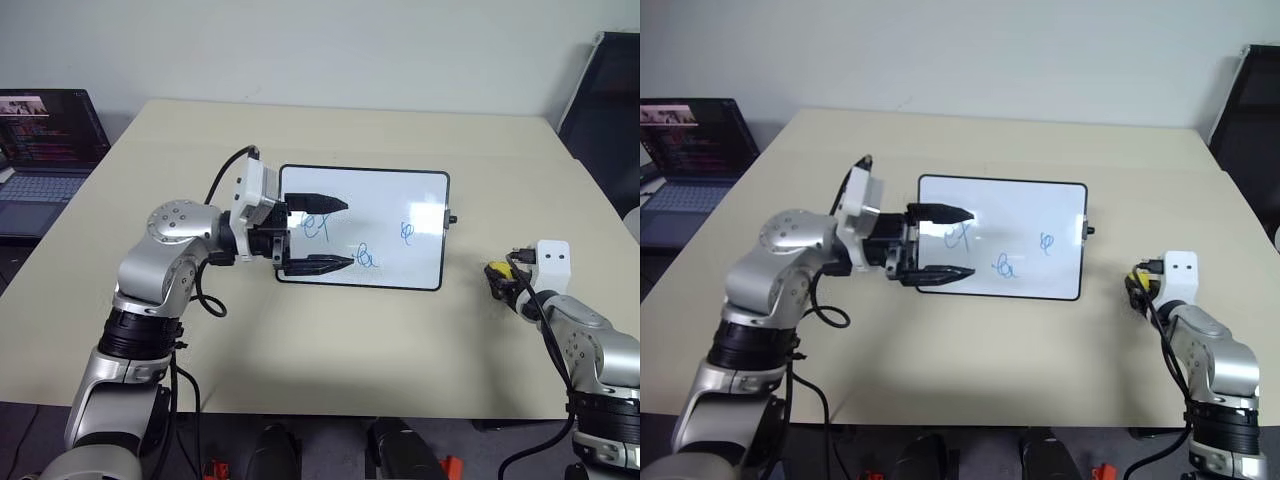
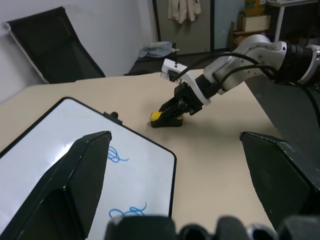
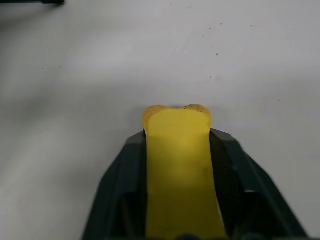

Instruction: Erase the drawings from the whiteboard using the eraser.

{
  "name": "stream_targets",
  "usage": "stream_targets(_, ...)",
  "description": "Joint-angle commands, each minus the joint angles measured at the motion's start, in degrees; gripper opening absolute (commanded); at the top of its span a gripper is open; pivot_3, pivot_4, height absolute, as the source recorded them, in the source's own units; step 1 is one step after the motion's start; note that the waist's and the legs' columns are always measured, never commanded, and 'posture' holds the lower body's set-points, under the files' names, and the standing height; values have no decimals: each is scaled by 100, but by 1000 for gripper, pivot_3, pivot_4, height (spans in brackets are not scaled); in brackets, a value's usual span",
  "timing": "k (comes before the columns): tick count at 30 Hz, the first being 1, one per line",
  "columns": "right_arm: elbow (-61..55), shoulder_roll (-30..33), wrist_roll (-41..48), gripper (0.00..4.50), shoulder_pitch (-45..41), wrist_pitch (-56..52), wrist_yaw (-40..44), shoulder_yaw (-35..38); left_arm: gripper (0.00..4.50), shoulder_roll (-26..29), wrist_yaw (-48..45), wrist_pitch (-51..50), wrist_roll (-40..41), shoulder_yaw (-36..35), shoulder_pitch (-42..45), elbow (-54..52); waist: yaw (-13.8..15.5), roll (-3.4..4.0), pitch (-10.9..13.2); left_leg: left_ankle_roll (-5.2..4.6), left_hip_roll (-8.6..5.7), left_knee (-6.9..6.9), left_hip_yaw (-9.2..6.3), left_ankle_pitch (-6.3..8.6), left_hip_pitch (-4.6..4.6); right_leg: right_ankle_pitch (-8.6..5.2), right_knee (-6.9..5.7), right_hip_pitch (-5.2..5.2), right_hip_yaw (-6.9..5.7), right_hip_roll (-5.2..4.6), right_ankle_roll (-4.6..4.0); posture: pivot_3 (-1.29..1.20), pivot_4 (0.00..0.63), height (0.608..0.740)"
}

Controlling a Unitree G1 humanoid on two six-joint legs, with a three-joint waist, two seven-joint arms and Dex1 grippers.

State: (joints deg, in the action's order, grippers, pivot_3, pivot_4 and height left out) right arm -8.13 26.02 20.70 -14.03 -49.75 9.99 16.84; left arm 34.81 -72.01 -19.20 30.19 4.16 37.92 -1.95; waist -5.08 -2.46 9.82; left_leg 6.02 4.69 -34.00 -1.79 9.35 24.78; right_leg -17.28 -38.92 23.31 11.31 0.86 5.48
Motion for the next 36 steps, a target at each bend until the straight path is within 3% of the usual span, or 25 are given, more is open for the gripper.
stream_targets(1, -80, -21, 1, 1176, -70, 98, -1, 124, 4500, 41, 13, 125, -43, -144, -91, -30, 0, 0, 0, 0, 0, 0, 0, 0, 0, 0, 0, 0, 0, 0, 0, 0, 150, 740)
stream_targets(5, -332, -51, 61, 1176, 39, 39, 7, 142, 4500, 135, 281, -6, -94, -260, -345, -105, -2, 0, 0, 0, 1, 0, -2, 0, 0, 0, 0, 0, -1, 0, 0, 0, 150, 740)
stream_targets(14, -2401, 124, 127, 1175, 830, -144, 298, -438, 4500, 305, 1386, -593, -187, -423, -1589, -1405, 1, 5, 3, 0, 1, 1, -8, 0, 2, -4, -2, 0, -5, 0, 1, 0, 150, 740)
stream_targets(20, -3130, 90, 248, 1175, 673, -202, 451, -774, 4500, 210, 1865, -704, -235, -420, -1706, -1577, 10, 5, 3, -3, 0, -18, -10, -4, 0, -15, -5, -5, -4, -1, -29, 0, 150, 740)
stream_targets(29, -2582, -8, -429, 1174, -351, 141, 355, -1813, 4500, -3, 2136, -742, -216, -368, -1368, -1419, 8, 5, 3, -4, -1, -22, -11, -4, 2, -11, -2, -7, -5, -1, -25, 0, 150, 740)
stream_targets(36, -1247, -248, -1405, 1174, -1084, 1154, 102, -2321, 4500, -13, 2082, -729, -281, -295, -1377, -1367, 7, 5, 3, -4, -1, -12, -12, -4, 2, 3, -2, -4, -10, -1, 2, 0, 150, 740)
